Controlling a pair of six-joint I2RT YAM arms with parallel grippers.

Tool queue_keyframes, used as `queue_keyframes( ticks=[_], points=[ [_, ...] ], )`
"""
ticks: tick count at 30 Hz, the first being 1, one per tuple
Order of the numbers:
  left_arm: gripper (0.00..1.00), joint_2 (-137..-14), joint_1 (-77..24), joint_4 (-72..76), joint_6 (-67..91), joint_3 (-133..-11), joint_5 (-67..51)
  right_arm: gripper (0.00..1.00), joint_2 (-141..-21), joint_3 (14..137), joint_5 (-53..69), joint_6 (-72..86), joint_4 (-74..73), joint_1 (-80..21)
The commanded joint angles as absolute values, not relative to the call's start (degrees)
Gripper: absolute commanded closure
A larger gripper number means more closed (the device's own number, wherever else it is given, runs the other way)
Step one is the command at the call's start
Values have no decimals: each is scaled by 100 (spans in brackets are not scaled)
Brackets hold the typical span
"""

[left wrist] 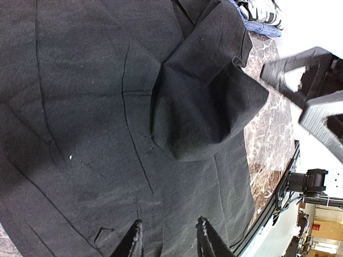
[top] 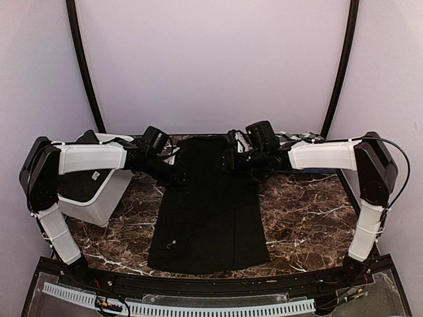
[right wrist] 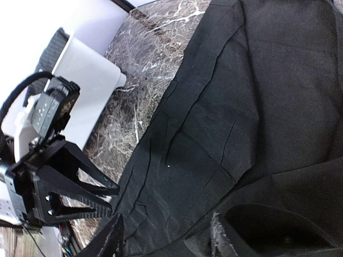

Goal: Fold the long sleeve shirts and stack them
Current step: Pass from the right arm to the left

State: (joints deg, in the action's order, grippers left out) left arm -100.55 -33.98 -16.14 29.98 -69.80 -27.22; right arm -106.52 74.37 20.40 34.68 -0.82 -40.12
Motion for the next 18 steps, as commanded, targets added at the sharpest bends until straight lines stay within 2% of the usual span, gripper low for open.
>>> queue_keyframes(
  ticks=[1, 5, 12, 18],
  points=[
    [67, -9737, -3410, -1567, 2881, -6821, -2689, 44, -10363, 7616, 1564, 2914, -451, -4017],
    [67, -9776, -3410, -1502, 2891, -6829, -2746, 43, -9964, 7071, 1095, 2456, -647, -3950],
    [67, -9851, -3410, -1442, 2924, -6967, -2909, 44, -9339, 5738, 1342, 2293, 45, -3624],
    [67, -9961, -3548, -1262, 2920, -7106, -3119, 45, -9705, 5709, 1308, 2208, 76, -3577]
  ],
)
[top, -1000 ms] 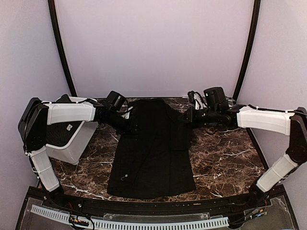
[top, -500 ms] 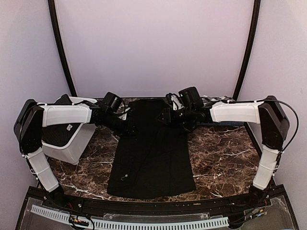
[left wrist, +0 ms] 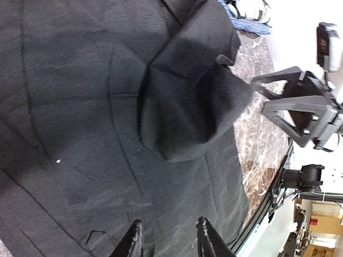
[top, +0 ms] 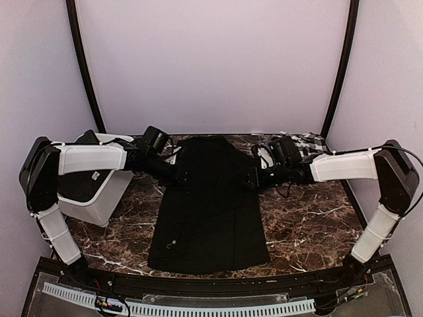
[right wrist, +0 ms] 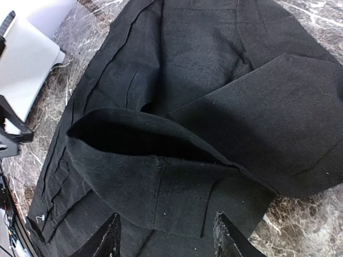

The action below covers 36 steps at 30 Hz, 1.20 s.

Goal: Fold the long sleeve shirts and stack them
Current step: Pass from the right arm to the left

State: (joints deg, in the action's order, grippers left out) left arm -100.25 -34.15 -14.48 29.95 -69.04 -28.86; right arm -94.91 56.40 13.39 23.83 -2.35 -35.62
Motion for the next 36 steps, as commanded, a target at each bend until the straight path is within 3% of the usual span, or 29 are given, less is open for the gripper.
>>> queue_keyframes(
  ticks=[1, 13, 22, 29, 36],
  points=[
    [67, -10022, -3576, -1233, 2918, -7175, -3184, 45, -9778, 5732, 1303, 2211, 116, -3569],
    [67, -11339, -4433, -484, 3230, -8485, -3640, 44, -10372, 6104, 1385, 2423, 333, -3489],
    [68, -12126, -4262, -789, 3618, -9097, -1561, 41, -10295, 6137, 1333, 2470, 255, -3398],
    [69, -12230, -3875, -932, 3688, -8921, -1082, 40, -10449, 6235, 1921, 2343, 236, -3292],
    [69, -12297, -3727, -823, 3578, -8841, -1460, 41, -10770, 6307, 2189, 2501, 354, -3289]
  ],
)
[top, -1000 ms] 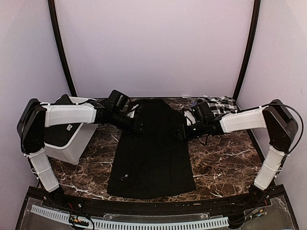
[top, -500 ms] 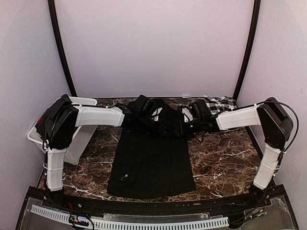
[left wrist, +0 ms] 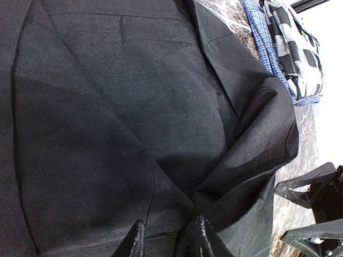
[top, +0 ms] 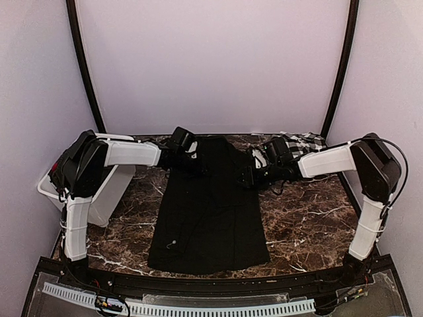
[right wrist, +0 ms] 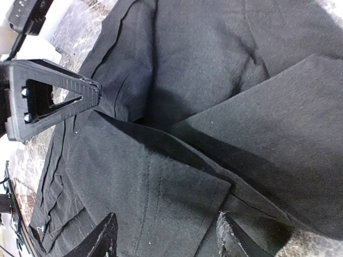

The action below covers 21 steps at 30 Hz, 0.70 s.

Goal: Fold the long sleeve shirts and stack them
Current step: Pass from the right arm to the left

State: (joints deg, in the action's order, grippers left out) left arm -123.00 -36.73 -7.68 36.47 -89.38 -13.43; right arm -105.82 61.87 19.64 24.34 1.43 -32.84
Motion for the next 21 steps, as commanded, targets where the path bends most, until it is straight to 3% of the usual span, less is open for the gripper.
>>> queue_keyframes(
  ticks=[1, 14, 21],
  points=[
    [69, -12296, -3727, -833, 3571, -8842, -1494, 41, -10787, 6285, 2182, 2519, 378, -3291],
    [70, -11780, -3719, -1037, 3420, -8806, -1533, 35, -11244, 5973, 2565, 2639, 1131, -3272],
    [68, -11183, -3686, -1119, 3316, -8519, -1242, 42, -11150, 6002, 2799, 2841, 1279, -3344]
  ],
)
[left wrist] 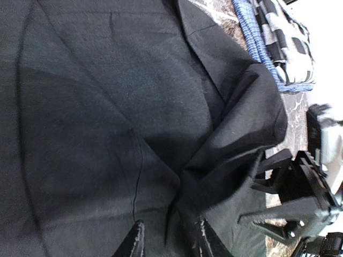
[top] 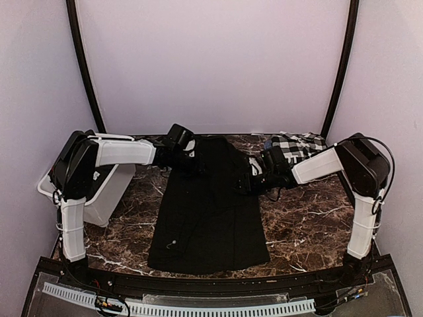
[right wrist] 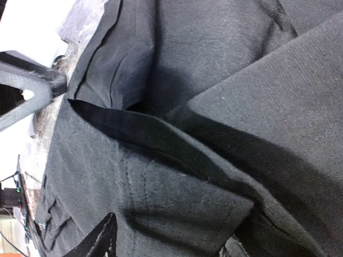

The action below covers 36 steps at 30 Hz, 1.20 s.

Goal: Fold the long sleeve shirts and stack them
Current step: Pass from the right arm to the left

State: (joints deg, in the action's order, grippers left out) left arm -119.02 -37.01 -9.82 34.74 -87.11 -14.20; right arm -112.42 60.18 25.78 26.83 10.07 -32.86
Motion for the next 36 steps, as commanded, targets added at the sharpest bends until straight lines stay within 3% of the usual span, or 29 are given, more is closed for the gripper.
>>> queue_keyframes(
  ticks=[1, 7, 13, 36],
  points=[
    [68, -11129, -3677, -1131, 3286, -8491, -1216, 43, -11076, 5987, 2821, 2860, 1263, -3366],
    [68, -10752, -3665, -1181, 3198, -8245, -1328, 65, -10627, 5849, 2883, 3014, 1266, -3543],
    [68, -10439, -3665, -1090, 3150, -7923, -1687, 99, -10658, 5937, 2993, 3300, 1539, -3721],
    [63, -9263, -3803, -165, 3436, -5994, -2393, 100, -11615, 7691, 3347, 3980, 1249, -4435]
  ],
)
